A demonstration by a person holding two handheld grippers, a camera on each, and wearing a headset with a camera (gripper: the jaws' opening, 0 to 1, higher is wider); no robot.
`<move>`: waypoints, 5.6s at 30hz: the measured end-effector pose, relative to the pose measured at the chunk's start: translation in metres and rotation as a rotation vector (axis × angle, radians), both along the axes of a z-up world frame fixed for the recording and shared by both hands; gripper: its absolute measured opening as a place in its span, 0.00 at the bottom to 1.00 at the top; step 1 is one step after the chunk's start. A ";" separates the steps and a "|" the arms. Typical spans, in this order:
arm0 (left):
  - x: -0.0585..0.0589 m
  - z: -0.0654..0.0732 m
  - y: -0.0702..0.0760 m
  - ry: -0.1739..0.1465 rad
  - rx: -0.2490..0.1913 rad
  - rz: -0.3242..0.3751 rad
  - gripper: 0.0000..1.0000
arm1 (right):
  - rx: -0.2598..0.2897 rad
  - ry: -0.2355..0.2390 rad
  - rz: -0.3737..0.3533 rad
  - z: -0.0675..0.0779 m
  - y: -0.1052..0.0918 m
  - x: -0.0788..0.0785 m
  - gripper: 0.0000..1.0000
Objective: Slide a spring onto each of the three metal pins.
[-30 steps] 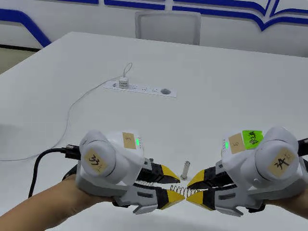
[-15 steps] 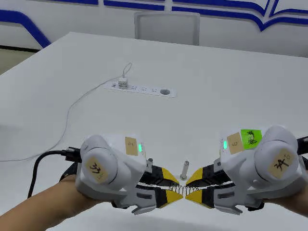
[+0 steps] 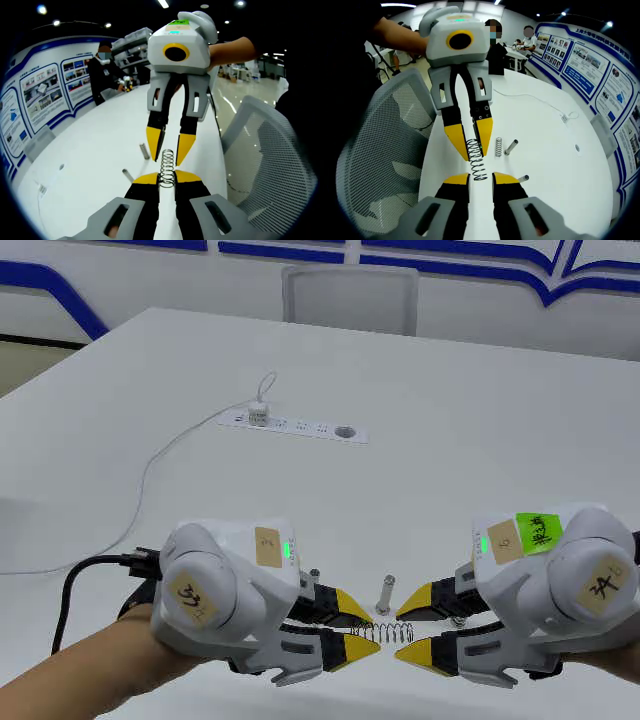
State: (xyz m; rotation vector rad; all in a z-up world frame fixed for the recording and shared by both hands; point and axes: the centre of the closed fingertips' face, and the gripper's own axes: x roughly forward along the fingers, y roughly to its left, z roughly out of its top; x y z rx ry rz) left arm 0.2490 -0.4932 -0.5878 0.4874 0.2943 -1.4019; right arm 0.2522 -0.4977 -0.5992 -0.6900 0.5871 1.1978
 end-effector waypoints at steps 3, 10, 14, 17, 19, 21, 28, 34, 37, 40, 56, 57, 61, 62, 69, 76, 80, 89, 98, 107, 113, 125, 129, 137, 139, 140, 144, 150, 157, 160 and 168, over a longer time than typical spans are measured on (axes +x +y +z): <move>-0.002 0.000 0.000 -0.002 -0.001 -0.006 0.10 | 0.046 0.016 -0.001 0.003 0.003 -0.001 0.16; 0.000 0.004 0.001 -0.012 -0.008 0.001 0.10 | 0.059 0.040 -0.016 0.001 0.004 -0.001 0.13; 0.000 0.004 0.003 -0.014 -0.005 0.000 0.10 | 0.074 0.044 -0.017 0.003 0.006 -0.001 0.12; 0.001 0.003 0.005 -0.008 -0.006 0.004 0.10 | 0.092 0.051 -0.021 0.007 0.008 -0.001 0.12; 0.000 0.002 0.006 -0.003 -0.004 0.008 0.10 | 0.105 0.051 -0.018 0.011 0.010 -0.002 0.11; 0.000 0.003 0.006 0.018 -0.007 0.018 0.10 | 0.114 0.050 -0.012 0.014 0.011 -0.003 0.11; 0.002 0.005 0.007 0.008 -0.010 0.028 0.10 | 0.180 0.064 -0.012 0.027 0.015 -0.004 0.11; 0.002 0.004 0.006 -0.011 -0.005 0.033 0.10 | 0.246 0.083 -0.023 0.036 0.021 -0.005 0.11; 0.001 0.004 0.005 -0.012 -0.006 0.032 0.10 | 0.274 0.093 -0.031 0.039 0.023 -0.006 0.11; 0.001 0.005 0.005 -0.007 -0.011 0.035 0.10 | 0.301 0.098 -0.042 0.041 0.026 -0.007 0.11; 0.003 0.008 0.005 0.061 -0.063 0.093 0.11 | 0.402 0.123 -0.106 0.054 0.037 -0.001 0.10; 0.003 0.008 0.005 0.055 -0.062 0.095 0.11 | 0.401 0.122 -0.109 0.053 0.037 -0.001 0.10; 0.003 0.005 0.007 0.039 -0.048 0.092 0.15 | 0.397 0.112 -0.111 0.055 0.038 0.001 0.10; 0.003 0.004 0.007 0.040 -0.044 0.096 0.17 | 0.397 0.111 -0.111 0.056 0.038 0.002 0.10; 0.007 0.000 0.015 0.076 -0.050 0.137 0.31 | 0.388 0.102 -0.133 0.057 0.033 0.007 0.10; 0.013 -0.001 0.026 0.057 -0.052 0.181 0.36 | 0.365 0.088 -0.172 0.053 0.024 0.016 0.11; 0.017 -0.001 0.031 0.046 -0.050 0.202 0.41 | 0.346 0.071 -0.192 0.052 0.019 0.022 0.11; 0.021 -0.001 0.057 0.064 -0.081 0.254 0.55 | 0.315 0.048 -0.245 0.051 0.003 0.033 0.11; 0.023 -0.009 0.088 0.083 -0.082 0.322 0.71 | 0.346 0.030 -0.321 0.055 -0.006 0.049 0.11; 0.034 0.000 0.115 0.106 -0.135 0.401 0.80 | 0.337 0.013 -0.371 0.056 -0.017 0.066 0.11; 0.045 0.008 0.130 0.121 -0.179 0.459 0.86 | 0.338 0.022 -0.428 0.054 -0.025 0.078 0.11; 0.051 0.006 0.138 0.158 -0.200 0.501 1.00 | 0.295 0.034 -0.467 0.035 -0.029 0.092 0.11; 0.050 0.003 0.139 0.168 -0.195 0.508 1.00 | 0.297 0.053 -0.472 0.025 -0.027 0.095 0.11; 0.050 -0.008 0.145 0.191 -0.188 0.536 1.00 | 0.266 0.084 -0.486 0.006 -0.025 0.103 0.11; 0.050 -0.009 0.145 0.197 -0.192 0.540 1.00 | 0.261 0.093 -0.486 0.003 -0.023 0.104 0.11; 0.050 -0.009 0.145 0.200 -0.195 0.541 1.00 | 0.257 0.096 -0.484 0.001 -0.022 0.104 0.11; 0.050 -0.009 0.147 0.204 -0.204 0.555 1.00 | 0.196 0.079 -0.459 -0.008 -0.021 0.103 0.11; 0.050 -0.010 0.150 0.209 -0.214 0.569 1.00 | 0.156 0.078 -0.441 -0.018 -0.018 0.103 0.11; 0.045 -0.014 0.152 0.225 -0.208 0.575 1.00 | 0.124 0.092 -0.437 -0.030 -0.015 0.103 0.11; 0.044 -0.015 0.153 0.230 -0.208 0.581 1.00 | 0.100 0.091 -0.434 -0.038 -0.016 0.104 0.11; 0.045 -0.014 0.155 0.235 -0.216 0.587 1.00 | 0.056 0.100 -0.423 -0.060 -0.015 0.104 0.11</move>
